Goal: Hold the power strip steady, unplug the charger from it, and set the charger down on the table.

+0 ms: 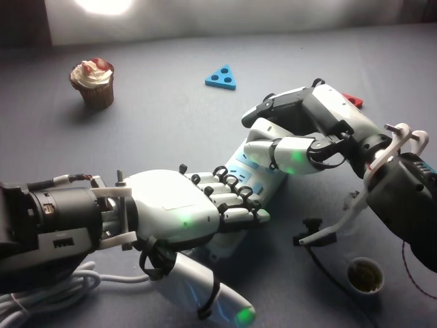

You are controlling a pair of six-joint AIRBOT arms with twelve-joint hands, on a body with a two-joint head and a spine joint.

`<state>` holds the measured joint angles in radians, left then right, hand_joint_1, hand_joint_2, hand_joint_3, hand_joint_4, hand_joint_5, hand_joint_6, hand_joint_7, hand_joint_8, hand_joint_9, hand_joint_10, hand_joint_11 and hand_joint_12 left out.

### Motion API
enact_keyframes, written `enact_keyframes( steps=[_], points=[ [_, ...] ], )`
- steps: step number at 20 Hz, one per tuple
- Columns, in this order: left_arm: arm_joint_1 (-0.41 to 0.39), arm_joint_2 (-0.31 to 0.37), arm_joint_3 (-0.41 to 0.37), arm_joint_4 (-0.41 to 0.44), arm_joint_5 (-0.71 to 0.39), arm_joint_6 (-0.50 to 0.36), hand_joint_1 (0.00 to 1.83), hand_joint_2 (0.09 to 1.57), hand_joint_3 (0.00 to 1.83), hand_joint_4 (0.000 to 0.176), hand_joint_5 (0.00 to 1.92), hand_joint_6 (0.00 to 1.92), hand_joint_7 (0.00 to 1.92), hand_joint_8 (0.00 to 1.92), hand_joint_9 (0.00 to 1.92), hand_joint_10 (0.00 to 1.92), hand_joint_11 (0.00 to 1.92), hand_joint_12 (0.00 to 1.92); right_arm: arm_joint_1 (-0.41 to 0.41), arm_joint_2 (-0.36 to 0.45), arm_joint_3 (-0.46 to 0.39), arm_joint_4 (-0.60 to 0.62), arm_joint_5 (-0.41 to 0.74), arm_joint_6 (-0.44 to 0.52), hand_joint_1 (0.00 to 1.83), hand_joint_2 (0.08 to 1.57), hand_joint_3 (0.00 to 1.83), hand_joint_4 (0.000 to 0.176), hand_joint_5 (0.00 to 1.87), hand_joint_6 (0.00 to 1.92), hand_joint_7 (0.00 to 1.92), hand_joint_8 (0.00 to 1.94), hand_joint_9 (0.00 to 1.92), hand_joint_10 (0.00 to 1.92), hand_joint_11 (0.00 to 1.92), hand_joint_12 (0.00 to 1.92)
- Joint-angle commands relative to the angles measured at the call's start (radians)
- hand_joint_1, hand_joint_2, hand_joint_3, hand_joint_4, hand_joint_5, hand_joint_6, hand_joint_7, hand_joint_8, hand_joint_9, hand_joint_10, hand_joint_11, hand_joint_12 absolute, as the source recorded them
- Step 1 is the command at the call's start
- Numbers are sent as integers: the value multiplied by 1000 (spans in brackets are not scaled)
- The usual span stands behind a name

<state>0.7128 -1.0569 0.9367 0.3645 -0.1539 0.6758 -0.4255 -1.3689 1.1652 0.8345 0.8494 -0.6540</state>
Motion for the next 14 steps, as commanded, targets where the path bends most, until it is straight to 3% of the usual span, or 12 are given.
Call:
enact_keyframes(
  steps=[1,5,6,8,9,10,11,14],
  points=[
    [1,0,0,-10,-26,-5,0,947,2,0,66,0,59,0,38,0,13,6,7,5,-6,-63,54,14,1245,1054,0,34,1125,712,1130,768,1196,41,567,1116],
    [4,-1,0,-20,-24,-5,0,949,2,0,56,0,51,0,33,0,3,1,21,5,-3,-91,63,14,1248,1049,0,24,1130,680,1147,762,1215,34,591,1086],
    [5,-1,0,-24,-24,-5,0,947,1,0,51,0,48,0,32,0,11,5,25,5,-2,-100,66,14,1253,1058,0,0,1114,653,1126,850,1226,36,570,1161],
    [6,-1,0,-27,-24,-5,0,952,3,0,56,2,54,3,35,1,14,6,36,5,2,-139,67,14,1251,1056,0,0,1125,647,1123,846,1236,36,588,1148],
    [7,-1,-1,-27,-24,-5,0,949,1,0,67,7,64,7,43,5,27,12,41,5,5,-156,67,14,1250,1049,0,16,1125,678,1147,772,1242,32,615,1094],
    [7,-1,0,-29,-24,-5,0,949,1,0,64,5,62,5,40,3,22,10,52,5,9,-173,68,14,1251,1053,0,2,1114,678,1145,796,1250,31,618,1083],
    [8,0,0,-31,-24,-5,0,951,2,0,69,6,66,6,44,4,23,11,59,5,11,-179,68,14,1254,1062,0,0,1119,618,1104,915,1248,30,591,1141],
    [8,0,0,-33,-24,-5,0,950,1,0,70,5,70,6,50,6,18,8,60,6,16,-188,68,14,1249,1057,1,3,1131,644,1109,862,1225,15,595,1099]
  ],
)
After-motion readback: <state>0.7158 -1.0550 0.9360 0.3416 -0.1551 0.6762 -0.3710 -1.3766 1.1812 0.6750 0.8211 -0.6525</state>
